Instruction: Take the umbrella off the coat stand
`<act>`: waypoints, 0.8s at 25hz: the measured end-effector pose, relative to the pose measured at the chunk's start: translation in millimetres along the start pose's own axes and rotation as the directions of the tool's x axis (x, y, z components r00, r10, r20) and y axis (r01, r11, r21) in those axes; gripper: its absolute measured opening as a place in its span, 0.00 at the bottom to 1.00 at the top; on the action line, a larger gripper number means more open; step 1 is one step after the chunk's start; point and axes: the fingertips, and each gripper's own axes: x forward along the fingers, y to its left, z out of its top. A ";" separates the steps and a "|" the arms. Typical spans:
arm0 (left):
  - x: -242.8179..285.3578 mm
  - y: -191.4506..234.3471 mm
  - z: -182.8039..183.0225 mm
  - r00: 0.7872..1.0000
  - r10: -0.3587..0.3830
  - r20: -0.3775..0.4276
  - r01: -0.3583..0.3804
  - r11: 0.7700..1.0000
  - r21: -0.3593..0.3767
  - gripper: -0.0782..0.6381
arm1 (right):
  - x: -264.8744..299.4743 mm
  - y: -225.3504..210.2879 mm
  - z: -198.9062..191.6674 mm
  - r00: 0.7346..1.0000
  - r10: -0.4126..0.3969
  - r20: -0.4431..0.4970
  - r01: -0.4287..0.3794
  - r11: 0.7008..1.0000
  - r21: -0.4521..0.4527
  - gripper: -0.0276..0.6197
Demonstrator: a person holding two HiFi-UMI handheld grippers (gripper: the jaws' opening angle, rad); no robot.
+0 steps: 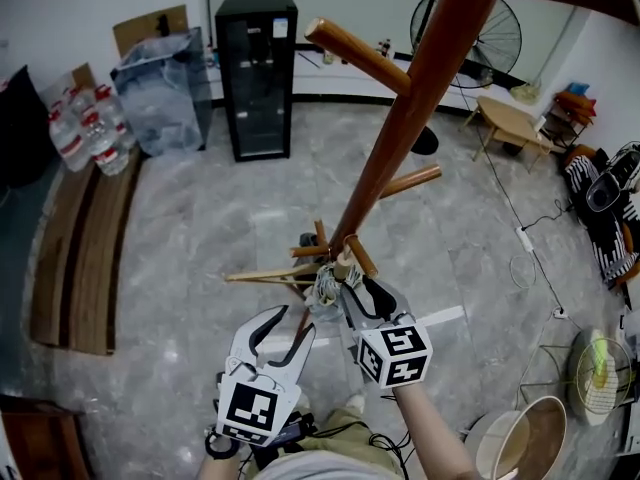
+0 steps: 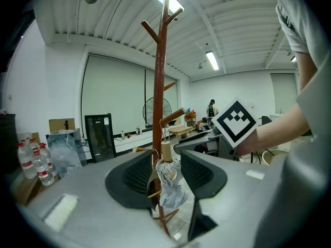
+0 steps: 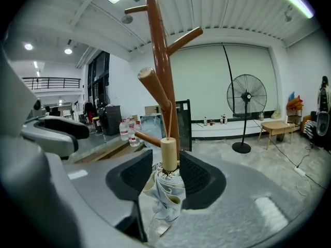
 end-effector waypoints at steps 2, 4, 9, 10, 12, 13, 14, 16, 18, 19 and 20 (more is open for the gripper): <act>1.5 0.7 -4.3 1.000 0.010 -0.007 -0.010 1.000 -0.005 0.35 | 10.1 -3.4 -5.6 1.000 0.000 -0.016 0.000 1.000 -0.018 0.29; 2.8 1.0 -9.3 1.000 0.019 -0.021 -0.019 1.000 -0.012 0.35 | 19.1 -4.9 -10.8 1.000 0.008 -0.030 -0.008 1.000 -0.028 0.29; 7.8 5.3 -9.2 0.999 0.033 -0.035 -0.034 0.999 -0.011 0.35 | 37.3 -7.1 -11.7 0.998 0.031 -0.047 -0.034 0.998 -0.051 0.29; 8.8 5.9 -9.9 0.999 0.036 -0.036 -0.037 0.999 -0.014 0.35 | 39.5 -7.2 -10.8 0.998 0.036 -0.048 -0.038 0.998 -0.054 0.29; 10.1 7.3 -12.8 0.998 0.041 -0.039 -0.042 0.999 -0.022 0.35 | 42.8 -5.7 -11.1 0.998 0.046 -0.049 -0.049 0.997 -0.058 0.29; 11.0 7.9 -14.5 0.998 0.044 -0.040 -0.045 0.999 -0.026 0.35 | 44.0 -4.7 -11.8 0.997 0.051 -0.050 -0.054 0.997 -0.062 0.28; 12.2 8.5 -15.6 0.998 0.045 -0.041 -0.047 0.998 -0.029 0.36 | 45.0 -3.7 -12.0 0.997 0.054 -0.049 -0.057 0.996 -0.066 0.27; 14.9 9.4 -14.9 0.998 0.045 -0.043 -0.046 0.998 -0.031 0.36 | 46.4 -2.0 -10.7 0.997 0.057 -0.044 -0.061 0.995 -0.076 0.25; 18.0 9.2 -14.9 0.998 0.041 -0.045 -0.042 0.999 -0.034 0.36 | 47.0 -1.4 -9.1 0.998 0.057 -0.041 -0.060 0.995 -0.079 0.24; 19.7 8.5 -16.3 0.998 0.038 -0.048 -0.039 0.999 -0.038 0.37 | 46.7 -1.4 -8.8 0.997 0.058 -0.042 -0.061 0.995 -0.077 0.24; 21.6 7.4 -17.8 0.998 0.033 -0.051 -0.035 0.999 -0.040 0.37 | 46.2 -1.5 -8.8 0.997 0.059 -0.043 -0.062 0.995 -0.074 0.24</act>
